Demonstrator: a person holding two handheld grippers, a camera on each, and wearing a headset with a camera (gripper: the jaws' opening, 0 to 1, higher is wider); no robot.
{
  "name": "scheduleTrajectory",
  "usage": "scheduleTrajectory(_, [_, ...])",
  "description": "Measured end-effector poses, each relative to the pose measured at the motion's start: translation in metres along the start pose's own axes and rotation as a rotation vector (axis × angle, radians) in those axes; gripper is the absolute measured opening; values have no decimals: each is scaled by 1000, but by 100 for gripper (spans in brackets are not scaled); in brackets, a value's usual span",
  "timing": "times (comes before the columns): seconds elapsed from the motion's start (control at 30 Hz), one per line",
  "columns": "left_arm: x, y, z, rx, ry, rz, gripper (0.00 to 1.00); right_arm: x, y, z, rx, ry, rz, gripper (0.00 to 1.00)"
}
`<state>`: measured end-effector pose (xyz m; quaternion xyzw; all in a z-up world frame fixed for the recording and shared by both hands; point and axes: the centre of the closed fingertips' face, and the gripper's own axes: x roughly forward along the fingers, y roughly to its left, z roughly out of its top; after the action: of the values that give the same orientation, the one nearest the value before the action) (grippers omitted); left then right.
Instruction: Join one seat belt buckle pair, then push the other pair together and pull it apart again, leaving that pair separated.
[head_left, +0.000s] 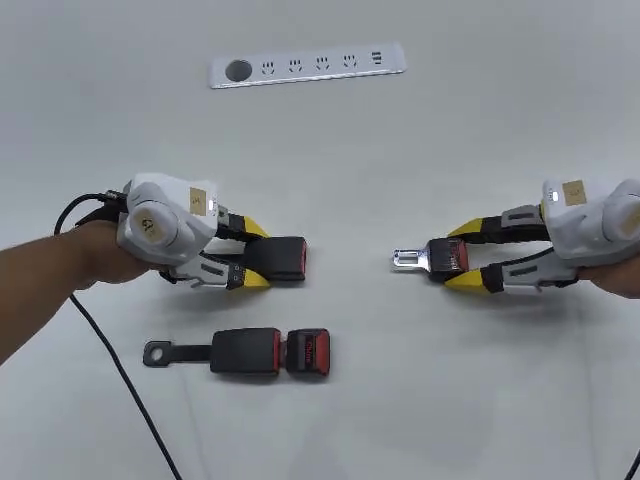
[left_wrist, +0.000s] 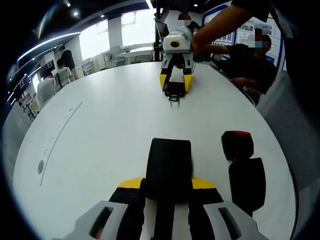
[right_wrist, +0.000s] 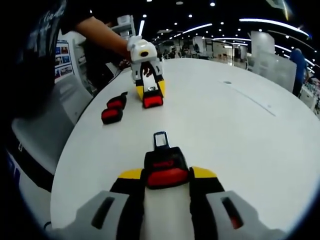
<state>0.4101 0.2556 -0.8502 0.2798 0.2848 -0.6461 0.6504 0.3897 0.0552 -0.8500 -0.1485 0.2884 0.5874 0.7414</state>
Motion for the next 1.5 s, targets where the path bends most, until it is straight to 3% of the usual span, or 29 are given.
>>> scheduleTrajectory(0.43, [1,-1,-3,-10,30,2,34,5,-1,4,19,-46,-10,35])
scheduleTrajectory(1.5, [5,2,-4,-26,71,2,34,79,20,54,-6,-150,32,35])
